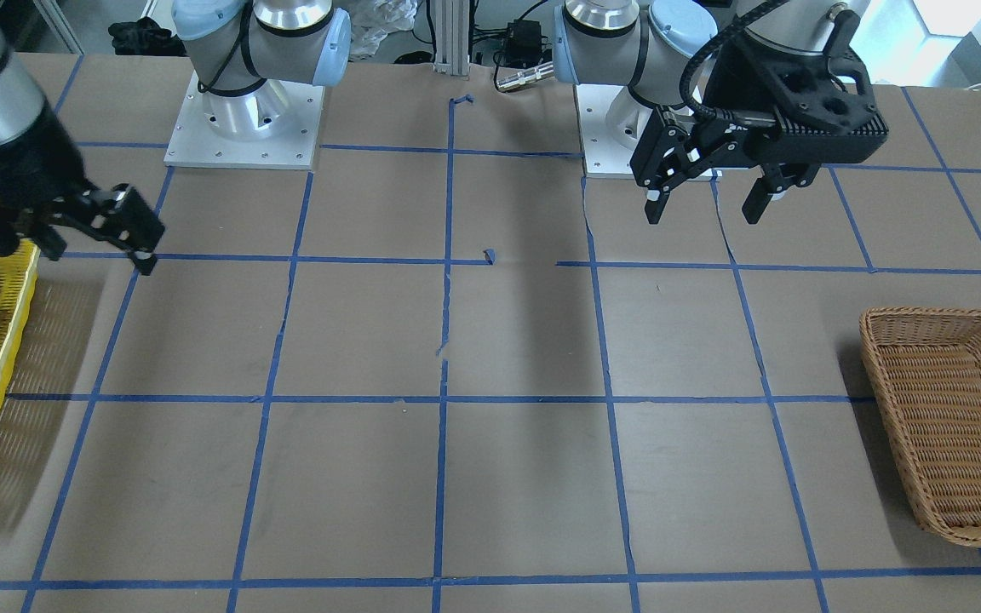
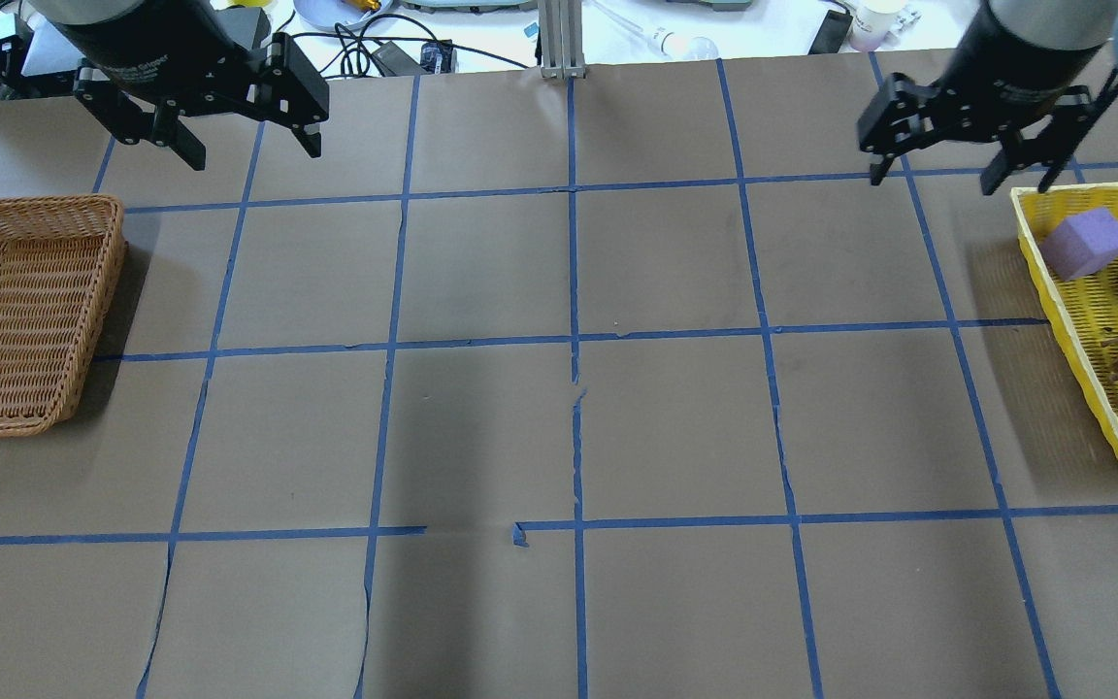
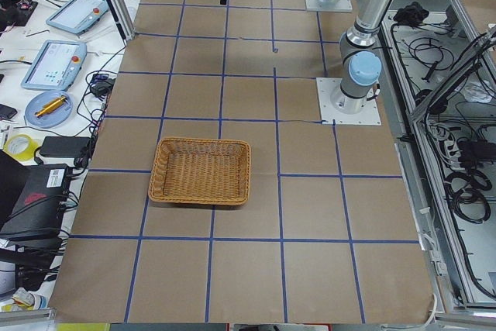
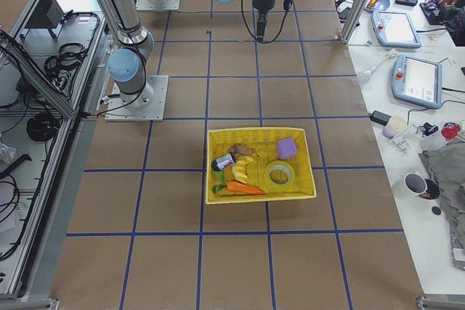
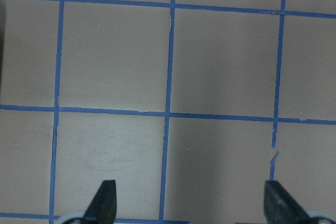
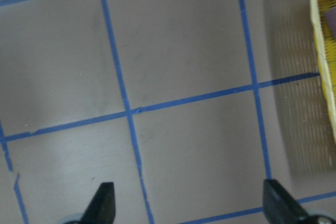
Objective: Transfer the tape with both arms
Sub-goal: 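Move the right gripper down into the yellow basket over the tape roll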
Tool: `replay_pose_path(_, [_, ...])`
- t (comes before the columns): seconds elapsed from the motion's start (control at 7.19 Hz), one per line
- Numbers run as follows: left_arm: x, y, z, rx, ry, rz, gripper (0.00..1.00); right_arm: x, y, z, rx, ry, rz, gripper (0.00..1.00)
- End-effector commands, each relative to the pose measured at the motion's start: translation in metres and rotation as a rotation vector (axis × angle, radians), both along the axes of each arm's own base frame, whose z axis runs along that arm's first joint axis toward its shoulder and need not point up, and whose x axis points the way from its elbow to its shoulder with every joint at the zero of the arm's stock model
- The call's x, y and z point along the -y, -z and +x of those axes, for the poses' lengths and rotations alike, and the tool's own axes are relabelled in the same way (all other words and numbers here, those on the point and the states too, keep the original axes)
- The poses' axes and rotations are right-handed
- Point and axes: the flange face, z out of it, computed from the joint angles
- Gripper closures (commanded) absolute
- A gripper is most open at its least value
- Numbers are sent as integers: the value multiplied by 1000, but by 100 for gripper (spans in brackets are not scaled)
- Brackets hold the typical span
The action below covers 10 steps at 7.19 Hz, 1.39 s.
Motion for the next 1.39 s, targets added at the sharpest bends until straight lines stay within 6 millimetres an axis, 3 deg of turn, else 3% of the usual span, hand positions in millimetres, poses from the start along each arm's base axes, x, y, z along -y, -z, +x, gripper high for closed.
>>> replay_pose_path(0.0, [-1,0,0,1,0,0,0,18,34,-177,-45,61,-65,0])
replay_pose_path(0.14, [-2,-1,0,-1,0,-2,0,34,62,-246,-123,47,-155,0])
replay_pose_path(0.28, [-2,-1,0,-2,0,-2,0,41,105,-294,-119,93,-145,0])
replay_pose_path(0.56, [-2,-1,0,1,0,-2,0,69,189,-350,-141,139,-166,0])
replay_pose_path(0.83, [-2,0,0,-2,0,0,0,89,224,-367,-108,218,-154,2])
replay_pose_path(0.97, [-2,0,0,1,0,0,0,87,238,-365,-81,286,-141,10])
replay_pose_path(1.25, [-3,0,-1,-2,2,0,0,77,258,-357,-65,296,-97,10])
